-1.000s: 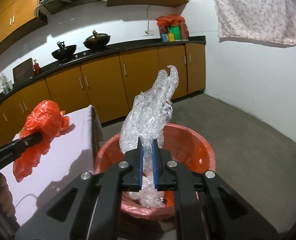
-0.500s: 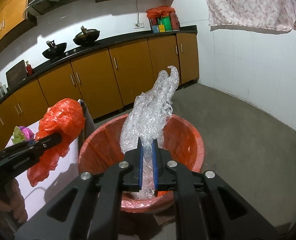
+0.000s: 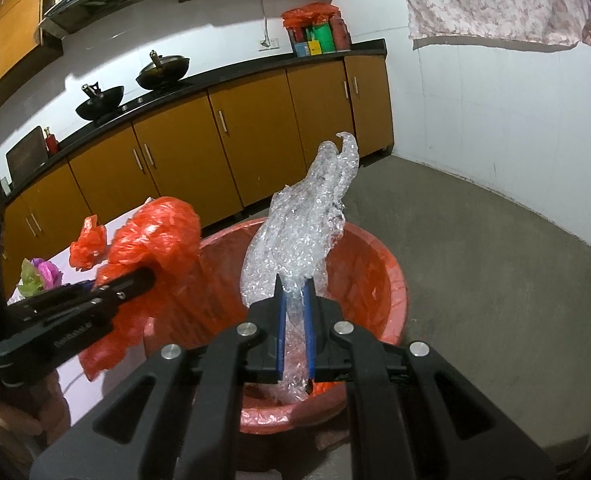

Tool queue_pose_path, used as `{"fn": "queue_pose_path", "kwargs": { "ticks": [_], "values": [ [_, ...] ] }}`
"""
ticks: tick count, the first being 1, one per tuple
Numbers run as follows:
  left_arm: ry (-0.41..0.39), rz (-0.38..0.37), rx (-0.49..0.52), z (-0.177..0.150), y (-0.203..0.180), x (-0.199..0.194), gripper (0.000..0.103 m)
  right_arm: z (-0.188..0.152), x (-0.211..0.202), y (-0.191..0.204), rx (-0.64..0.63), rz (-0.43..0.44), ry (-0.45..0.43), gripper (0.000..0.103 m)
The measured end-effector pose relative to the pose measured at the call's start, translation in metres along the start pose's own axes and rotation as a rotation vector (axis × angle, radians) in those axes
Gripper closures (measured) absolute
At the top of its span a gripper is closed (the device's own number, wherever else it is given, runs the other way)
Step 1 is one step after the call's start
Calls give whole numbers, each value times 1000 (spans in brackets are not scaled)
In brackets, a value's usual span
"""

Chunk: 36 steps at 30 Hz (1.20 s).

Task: Collect trash
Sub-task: 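Carry both items over the wastebasket and open both tools to drop them, then return to the table and grasp the small clear bag with the left tool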

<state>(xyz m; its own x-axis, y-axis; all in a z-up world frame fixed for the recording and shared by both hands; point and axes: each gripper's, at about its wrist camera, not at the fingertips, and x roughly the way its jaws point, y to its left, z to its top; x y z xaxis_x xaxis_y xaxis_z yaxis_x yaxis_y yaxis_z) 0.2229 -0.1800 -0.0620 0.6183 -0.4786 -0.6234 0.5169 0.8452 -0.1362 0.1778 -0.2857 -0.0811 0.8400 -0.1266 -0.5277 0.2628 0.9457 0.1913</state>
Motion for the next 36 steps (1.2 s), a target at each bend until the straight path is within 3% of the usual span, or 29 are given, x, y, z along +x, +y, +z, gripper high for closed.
{"fn": "queue_pose_path", "kwargs": {
  "ticks": [3, 5, 6, 17, 33, 36],
  "values": [
    [11, 4, -4, 0, -2, 4, 56, -2, 6, -1, 11, 12, 17, 86],
    [7, 7, -10, -2, -1, 2, 52, -5, 5, -2, 17, 12, 18, 65],
    [5, 11, -12, -3, 1, 2, 50, -6, 4, -3, 18, 8, 12, 63],
    [5, 66, -90, -10, 33, -10, 47, -5, -7, 2, 4, -2, -19, 53],
    [-15, 139, -166, -23, 77, -34, 43, -4, -6, 37, -56, 44, -6, 52],
    [-31, 171, -177, -27, 92, -47, 38, -3, -6, 43, -66, 53, -4, 52]
  ]
}}
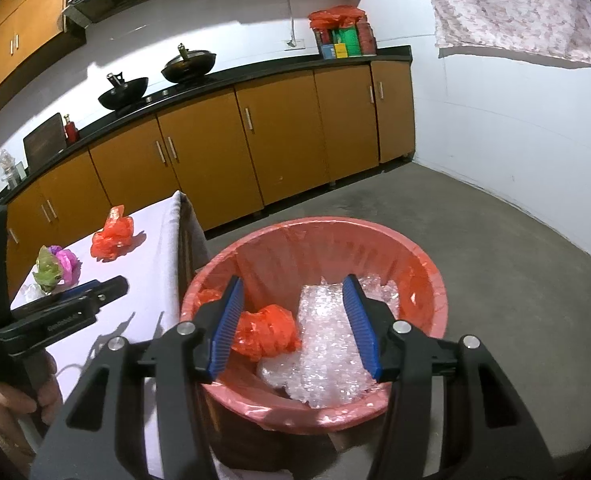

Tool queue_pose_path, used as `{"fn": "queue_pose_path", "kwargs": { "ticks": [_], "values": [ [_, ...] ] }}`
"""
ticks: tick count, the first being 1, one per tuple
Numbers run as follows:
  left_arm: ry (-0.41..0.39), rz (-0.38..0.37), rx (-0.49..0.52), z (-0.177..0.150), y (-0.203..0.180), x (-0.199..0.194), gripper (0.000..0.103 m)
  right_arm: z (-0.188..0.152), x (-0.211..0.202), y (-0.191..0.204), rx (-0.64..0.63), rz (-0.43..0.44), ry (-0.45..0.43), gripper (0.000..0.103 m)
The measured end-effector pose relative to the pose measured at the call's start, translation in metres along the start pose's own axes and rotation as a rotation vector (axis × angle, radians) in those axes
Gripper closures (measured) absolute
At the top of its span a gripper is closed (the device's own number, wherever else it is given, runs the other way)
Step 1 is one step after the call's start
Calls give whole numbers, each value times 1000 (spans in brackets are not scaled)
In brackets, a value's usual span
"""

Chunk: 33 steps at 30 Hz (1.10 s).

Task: Collect trash
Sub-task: 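Return to the table and grasp the small clear bag with the left tool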

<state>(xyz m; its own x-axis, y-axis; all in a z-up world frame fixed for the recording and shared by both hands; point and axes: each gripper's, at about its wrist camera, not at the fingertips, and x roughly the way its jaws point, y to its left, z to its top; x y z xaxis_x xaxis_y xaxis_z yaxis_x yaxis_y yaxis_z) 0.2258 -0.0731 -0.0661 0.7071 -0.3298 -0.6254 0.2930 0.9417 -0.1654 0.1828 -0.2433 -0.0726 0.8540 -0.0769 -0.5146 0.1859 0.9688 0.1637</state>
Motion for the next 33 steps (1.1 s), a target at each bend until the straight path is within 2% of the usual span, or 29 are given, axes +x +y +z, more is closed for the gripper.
{"fn": "queue_pose_path", "kwargs": {
  "ticks": [4, 9, 12, 16, 19, 22, 31, 32, 33],
  "values": [
    [-48, 87, -19, 0, 40, -21, 31, 1, 2, 10, -12, 18, 2, 49],
    [-117, 300, -50, 0, 116, -54, 15, 1, 8, 23, -27, 50, 12, 49],
    [-120, 429, -94, -4, 165, -66, 11, 1, 13, 34, -36, 71, 22, 48],
    [-85, 530, -183, -9, 223, -71, 7, 3, 22, 53, -41, 107, 39, 47],
    [-42, 553, -224, -14, 249, -64, 7, 5, 29, 72, -52, 136, 49, 47],
    [-7, 536, -257, -16, 266, -57, 7, 9, 34, 96, -71, 170, 54, 47],
    [60, 516, -234, -13, 282, -34, 6, 26, 59, 176, -152, 277, 69, 47],
    [73, 512, -235, -13, 286, -30, 7, 27, 63, 182, -157, 285, 72, 47],
    [83, 497, -245, -14, 289, -29, 14, 28, 67, 187, -162, 291, 75, 47]
  ]
}}
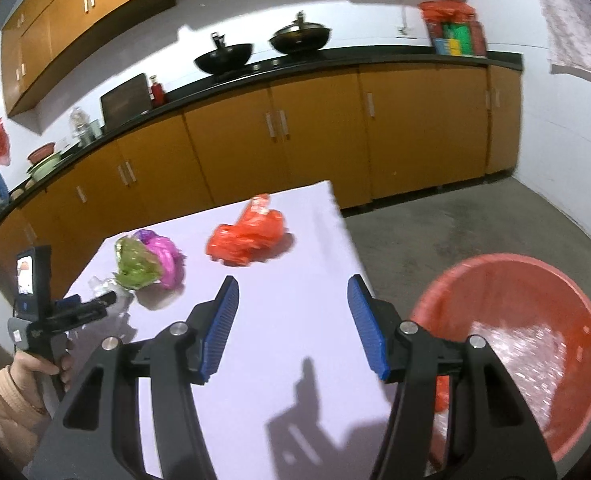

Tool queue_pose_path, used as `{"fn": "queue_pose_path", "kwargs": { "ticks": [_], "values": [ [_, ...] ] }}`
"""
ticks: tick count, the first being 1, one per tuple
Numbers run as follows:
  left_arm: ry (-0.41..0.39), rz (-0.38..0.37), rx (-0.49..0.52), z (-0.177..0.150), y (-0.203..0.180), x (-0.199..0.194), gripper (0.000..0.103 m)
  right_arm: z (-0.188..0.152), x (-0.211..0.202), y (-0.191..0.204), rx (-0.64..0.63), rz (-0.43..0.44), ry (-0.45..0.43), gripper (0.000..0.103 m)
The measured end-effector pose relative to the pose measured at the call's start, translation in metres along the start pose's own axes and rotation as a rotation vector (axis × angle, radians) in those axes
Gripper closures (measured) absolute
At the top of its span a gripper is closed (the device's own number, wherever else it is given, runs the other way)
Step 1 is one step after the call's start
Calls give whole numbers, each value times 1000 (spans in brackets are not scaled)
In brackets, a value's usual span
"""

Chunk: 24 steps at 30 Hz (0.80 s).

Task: Collect trash
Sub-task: 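Return to the table and grasp the small clear bag with the left tool, then grasp the orange bag with the right tool and lift it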

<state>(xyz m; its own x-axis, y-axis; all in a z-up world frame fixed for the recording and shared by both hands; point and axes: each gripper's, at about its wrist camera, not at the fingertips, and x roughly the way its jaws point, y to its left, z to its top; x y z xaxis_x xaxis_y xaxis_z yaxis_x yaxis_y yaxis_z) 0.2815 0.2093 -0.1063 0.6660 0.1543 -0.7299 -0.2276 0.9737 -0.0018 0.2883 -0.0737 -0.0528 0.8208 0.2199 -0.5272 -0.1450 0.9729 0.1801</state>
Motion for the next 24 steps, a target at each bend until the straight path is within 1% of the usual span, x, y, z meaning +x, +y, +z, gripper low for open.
{"fn": "queue_pose_path", "kwargs": {
  "ticks": [1, 3, 4, 5, 6, 7, 8, 9, 11, 15, 20, 24],
  "values": [
    [14, -22, -13, 0, 3, 2, 20, 2, 6, 5, -4, 5, 3, 47],
    [29, -48, -31, 1, 7, 6, 38, 6, 20, 14, -8, 16, 12, 47],
    [40, -67, -36, 1, 9, 9, 44, 8, 24, 17, -8, 19, 16, 47],
    [49, -85, -41, 1, 10, 11, 55, 10, 32, 21, -6, 25, 22, 47],
    [53, -100, -44, 1, 12, 12, 62, 11, 37, 24, -5, 30, 27, 47],
    [48, -114, -48, 0, 14, 12, 64, 13, 43, 27, -4, 35, 34, 47],
    [39, -122, -46, 0, 15, 10, 69, 13, 46, 30, -4, 38, 37, 47],
    [28, -121, -38, -1, 16, 7, 72, 14, 52, 34, -7, 43, 42, 47],
    [2, -118, -30, -2, 19, 1, 73, 17, 60, 37, -10, 52, 50, 47],
    [-39, -109, -40, -4, 30, -11, 74, 23, 80, 44, -11, 57, 59, 47],
    [-58, -102, -80, -5, 43, -17, 74, 30, 110, 38, 42, 46, 67, 47],
    [-65, -92, -84, -4, 42, -17, 74, 35, 132, 35, 76, 31, 67, 47]
  ]
}}
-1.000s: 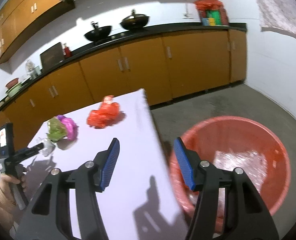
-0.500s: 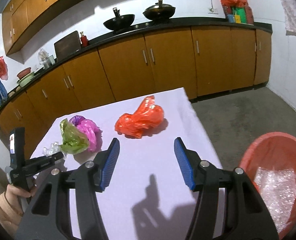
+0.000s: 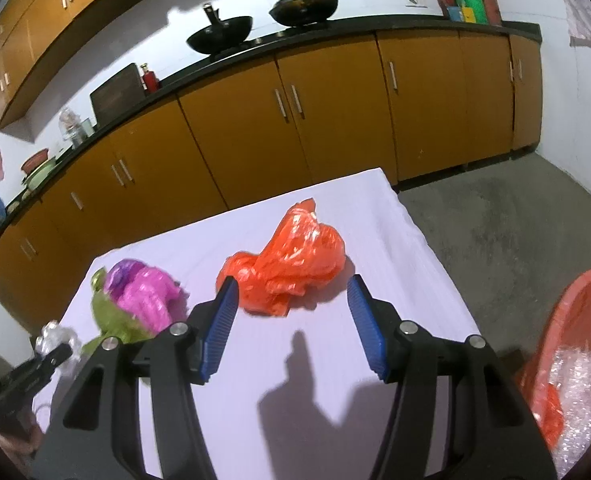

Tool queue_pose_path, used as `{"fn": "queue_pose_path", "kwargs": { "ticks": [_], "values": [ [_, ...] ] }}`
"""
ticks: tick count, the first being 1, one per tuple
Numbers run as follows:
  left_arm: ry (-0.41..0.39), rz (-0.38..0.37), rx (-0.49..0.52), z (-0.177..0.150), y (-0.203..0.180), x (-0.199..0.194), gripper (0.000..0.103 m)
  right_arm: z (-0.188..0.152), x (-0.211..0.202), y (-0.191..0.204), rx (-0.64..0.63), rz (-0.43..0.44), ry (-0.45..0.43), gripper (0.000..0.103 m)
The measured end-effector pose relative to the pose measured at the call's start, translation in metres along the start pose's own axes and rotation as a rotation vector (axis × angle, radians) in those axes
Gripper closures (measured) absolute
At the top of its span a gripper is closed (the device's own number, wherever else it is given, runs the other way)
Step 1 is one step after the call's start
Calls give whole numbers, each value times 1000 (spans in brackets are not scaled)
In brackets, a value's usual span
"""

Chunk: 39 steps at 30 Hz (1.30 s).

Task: Collect trash
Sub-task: 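Grasp the orange bag with the right tool and lift it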

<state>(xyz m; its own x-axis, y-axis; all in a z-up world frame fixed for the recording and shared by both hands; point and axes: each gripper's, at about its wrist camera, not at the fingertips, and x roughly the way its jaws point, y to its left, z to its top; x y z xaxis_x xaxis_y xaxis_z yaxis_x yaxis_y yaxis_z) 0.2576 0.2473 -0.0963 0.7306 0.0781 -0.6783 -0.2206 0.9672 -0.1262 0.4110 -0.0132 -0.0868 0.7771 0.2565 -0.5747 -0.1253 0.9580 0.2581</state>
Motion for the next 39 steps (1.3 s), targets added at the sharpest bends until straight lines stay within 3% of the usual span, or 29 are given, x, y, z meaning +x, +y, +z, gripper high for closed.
{"fn": "queue_pose_path", "kwargs": {
  "ticks": [8, 12, 14, 17, 27, 39],
  "values": [
    [-12, 18, 44, -2, -9, 4, 73, 9, 38, 0, 0, -30, 3, 49],
    [-16, 21, 53, -1, -14, 5, 73, 9, 52, 3, -24, -24, 24, 71],
    [-19, 25, 56, -1, -16, 5, 73, 8, 55, 4, -40, -26, 38, 89],
    [-22, 26, 65, -1, -20, 4, 73, 4, 48, 3, -54, -26, 29, 92],
    [-34, -18, 72, -3, -44, -17, 73, -20, -32, -6, -118, -28, -22, 94],
    [-47, -169, 144, -21, -123, -63, 73, -53, -158, -48, -99, -74, -88, 94]
  ]
}}
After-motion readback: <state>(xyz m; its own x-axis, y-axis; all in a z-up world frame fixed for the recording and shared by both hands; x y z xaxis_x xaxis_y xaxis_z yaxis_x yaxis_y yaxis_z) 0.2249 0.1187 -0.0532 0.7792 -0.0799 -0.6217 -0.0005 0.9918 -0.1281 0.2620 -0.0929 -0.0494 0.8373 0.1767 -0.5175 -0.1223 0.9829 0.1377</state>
